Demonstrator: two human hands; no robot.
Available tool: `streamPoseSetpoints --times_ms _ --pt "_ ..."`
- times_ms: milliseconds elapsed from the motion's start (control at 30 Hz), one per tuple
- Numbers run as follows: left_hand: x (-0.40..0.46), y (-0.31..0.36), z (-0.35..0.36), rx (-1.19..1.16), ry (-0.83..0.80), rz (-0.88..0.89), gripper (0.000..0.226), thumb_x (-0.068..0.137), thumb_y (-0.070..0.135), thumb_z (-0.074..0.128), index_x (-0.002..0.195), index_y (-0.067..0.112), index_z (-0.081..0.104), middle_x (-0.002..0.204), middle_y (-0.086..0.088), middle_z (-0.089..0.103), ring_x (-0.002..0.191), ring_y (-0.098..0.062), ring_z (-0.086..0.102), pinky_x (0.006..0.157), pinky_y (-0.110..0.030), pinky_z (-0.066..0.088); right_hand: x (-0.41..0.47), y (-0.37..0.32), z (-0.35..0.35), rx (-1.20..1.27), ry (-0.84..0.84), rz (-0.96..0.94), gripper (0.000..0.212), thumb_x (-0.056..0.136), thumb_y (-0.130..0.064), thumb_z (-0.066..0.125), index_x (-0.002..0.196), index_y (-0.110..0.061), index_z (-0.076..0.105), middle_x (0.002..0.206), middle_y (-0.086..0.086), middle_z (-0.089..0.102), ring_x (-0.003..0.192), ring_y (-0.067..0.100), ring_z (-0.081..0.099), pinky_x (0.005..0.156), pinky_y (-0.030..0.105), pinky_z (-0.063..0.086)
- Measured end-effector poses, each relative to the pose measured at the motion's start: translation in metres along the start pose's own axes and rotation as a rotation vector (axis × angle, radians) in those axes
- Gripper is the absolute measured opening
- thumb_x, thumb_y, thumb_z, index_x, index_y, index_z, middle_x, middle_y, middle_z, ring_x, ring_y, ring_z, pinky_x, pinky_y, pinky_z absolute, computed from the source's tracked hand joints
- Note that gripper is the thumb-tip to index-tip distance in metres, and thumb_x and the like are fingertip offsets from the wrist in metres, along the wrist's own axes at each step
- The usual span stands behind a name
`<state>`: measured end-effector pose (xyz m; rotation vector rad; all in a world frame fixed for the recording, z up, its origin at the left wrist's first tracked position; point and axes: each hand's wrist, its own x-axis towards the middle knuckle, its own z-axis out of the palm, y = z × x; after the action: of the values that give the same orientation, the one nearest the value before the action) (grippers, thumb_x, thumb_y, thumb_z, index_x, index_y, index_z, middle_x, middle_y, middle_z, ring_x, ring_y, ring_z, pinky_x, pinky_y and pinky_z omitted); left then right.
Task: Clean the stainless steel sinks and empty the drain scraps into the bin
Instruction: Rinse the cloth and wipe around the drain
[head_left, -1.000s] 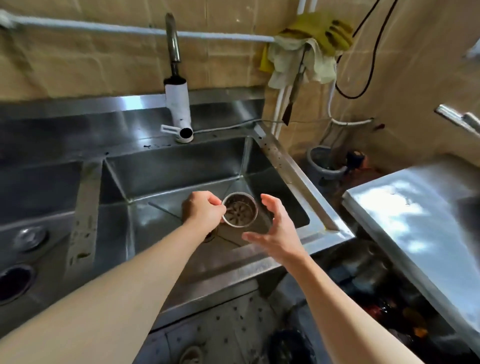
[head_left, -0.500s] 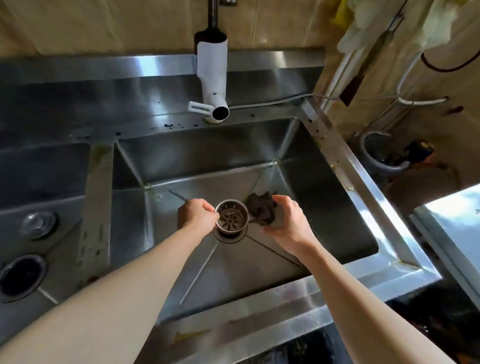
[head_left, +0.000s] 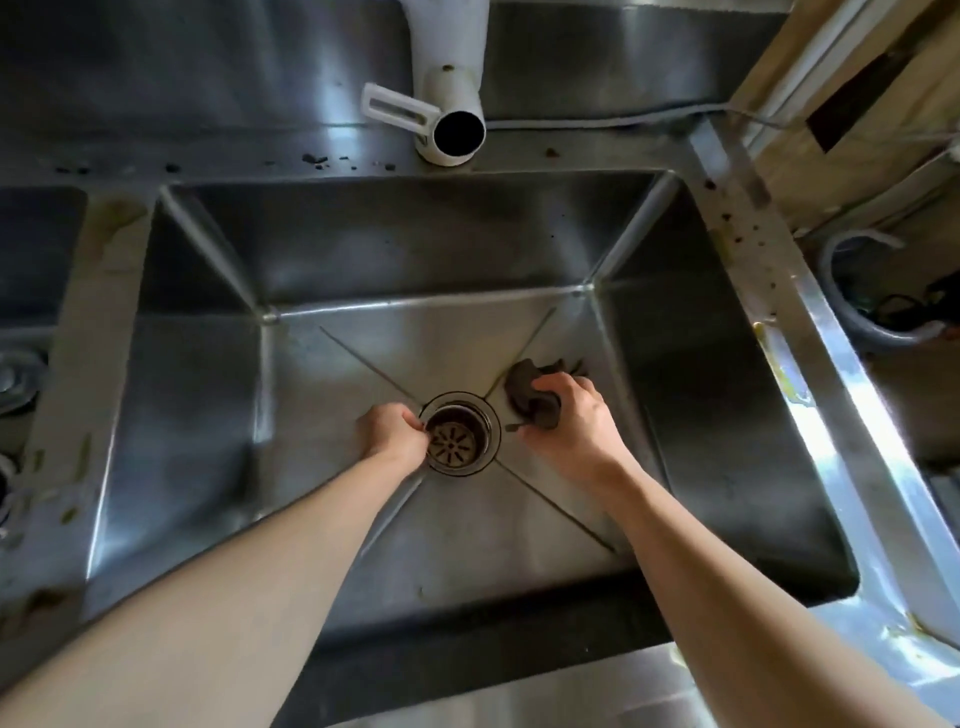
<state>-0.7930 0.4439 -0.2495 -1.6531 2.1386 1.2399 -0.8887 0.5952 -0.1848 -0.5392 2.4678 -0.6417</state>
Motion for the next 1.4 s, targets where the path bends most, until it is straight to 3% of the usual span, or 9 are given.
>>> streamPoseSetpoints --times_ms 133,500,633,733,867,1067,1133,1233,1400 --pt "0.013 -0.002 0.021 -0.010 0.022 -0.035 0.017 0.082 0.002 0.067 0.097 0.007 0.073 0.108 -0.012 0.069 0.103 -0.025 0.063 0.085 -0.024 0.045 0.020 0.016 0.005 -0.042 -0.036 0.021 0.047 0.080 -0.009 0.064 0.126 -0.015 0.055 0.129 0.009 0.048 0.120 0.026 0.048 0.092 0.019 0.034" --pt "0.034 -0.005 0.052 -0.005 0.065 -0.106 0.017 0.079 0.003 0.068 0.079 0.020 0.069 0.103 -0.010 0.070 0.098 -0.027 0.064 0.087 -0.026 0.048 0.052 0.045 -0.003 -0.090 -0.108 0.001 0.040 0.089 -0.009 0.058 0.129 -0.010 0.054 0.133 0.011 0.052 0.122 0.024 0.049 0.095 0.018 0.033" --pt "0.035 -0.005 0.054 -0.008 0.067 -0.133 0.016 0.078 0.005 0.070 0.087 0.017 0.075 0.103 -0.010 0.071 0.095 -0.027 0.066 0.088 -0.031 0.053 0.058 0.047 0.000 -0.091 -0.114 -0.007 0.037 0.089 -0.008 0.058 0.126 -0.008 0.057 0.131 0.012 0.053 0.122 0.025 0.050 0.095 0.019 0.034" --pt "0.033 -0.003 0.050 -0.004 0.054 -0.136 0.016 0.080 0.010 0.072 0.094 0.017 0.075 0.105 -0.007 0.071 0.097 -0.025 0.066 0.086 -0.025 0.050 0.062 0.049 0.005 -0.094 -0.122 -0.006 0.039 0.087 -0.006 0.060 0.126 -0.008 0.056 0.129 0.012 0.054 0.120 0.026 0.050 0.097 0.024 0.038" --pt "0.027 0.001 0.043 -0.011 0.060 -0.138 0.017 0.081 0.015 0.074 0.097 0.017 0.073 0.106 -0.005 0.070 0.099 -0.023 0.065 0.081 -0.025 0.048 0.068 0.058 0.016 -0.107 -0.102 0.006 0.055 0.080 -0.008 0.066 0.133 -0.013 0.048 0.132 0.013 0.046 0.122 0.029 0.046 0.102 0.034 0.043" --pt "0.023 0.003 0.038 -0.037 0.046 -0.107 0.015 0.079 0.020 0.075 0.091 0.021 0.067 0.099 -0.003 0.071 0.087 -0.022 0.069 0.085 -0.033 0.055 0.083 0.067 0.034 -0.269 -0.100 -0.007 0.068 0.081 -0.018 0.067 0.141 -0.028 0.036 0.146 0.013 0.015 0.127 0.033 0.032 0.104 0.038 0.040" --pt "0.024 0.002 0.038 -0.052 0.050 -0.104 0.014 0.079 0.020 0.074 0.091 0.021 0.067 0.099 -0.002 0.071 0.087 -0.022 0.069 0.085 -0.033 0.055 0.089 0.069 0.044 -0.220 -0.040 0.001 0.049 0.087 -0.023 0.060 0.133 -0.023 0.043 0.140 0.012 0.029 0.115 0.031 0.044 0.098 0.039 0.042" --pt "0.024 0.002 0.035 -0.084 0.052 -0.116 0.011 0.081 0.018 0.072 0.086 0.023 0.065 0.098 -0.001 0.071 0.087 -0.022 0.069 0.085 -0.033 0.055 0.095 0.066 0.050 -0.177 0.126 0.054 0.005 0.088 -0.022 0.050 0.093 -0.021 0.049 0.114 0.013 0.054 0.093 0.032 0.058 0.079 0.037 0.047" --pt "0.019 0.004 0.025 -0.106 0.020 -0.102 0.019 0.080 0.015 0.072 0.072 0.026 0.060 0.095 -0.003 0.071 0.086 -0.023 0.069 0.087 -0.035 0.055 0.088 0.052 0.035 -0.070 0.129 0.040 0.017 0.087 -0.004 0.049 0.091 -0.008 0.065 0.097 0.015 0.064 0.091 0.032 0.060 0.070 0.028 0.044"
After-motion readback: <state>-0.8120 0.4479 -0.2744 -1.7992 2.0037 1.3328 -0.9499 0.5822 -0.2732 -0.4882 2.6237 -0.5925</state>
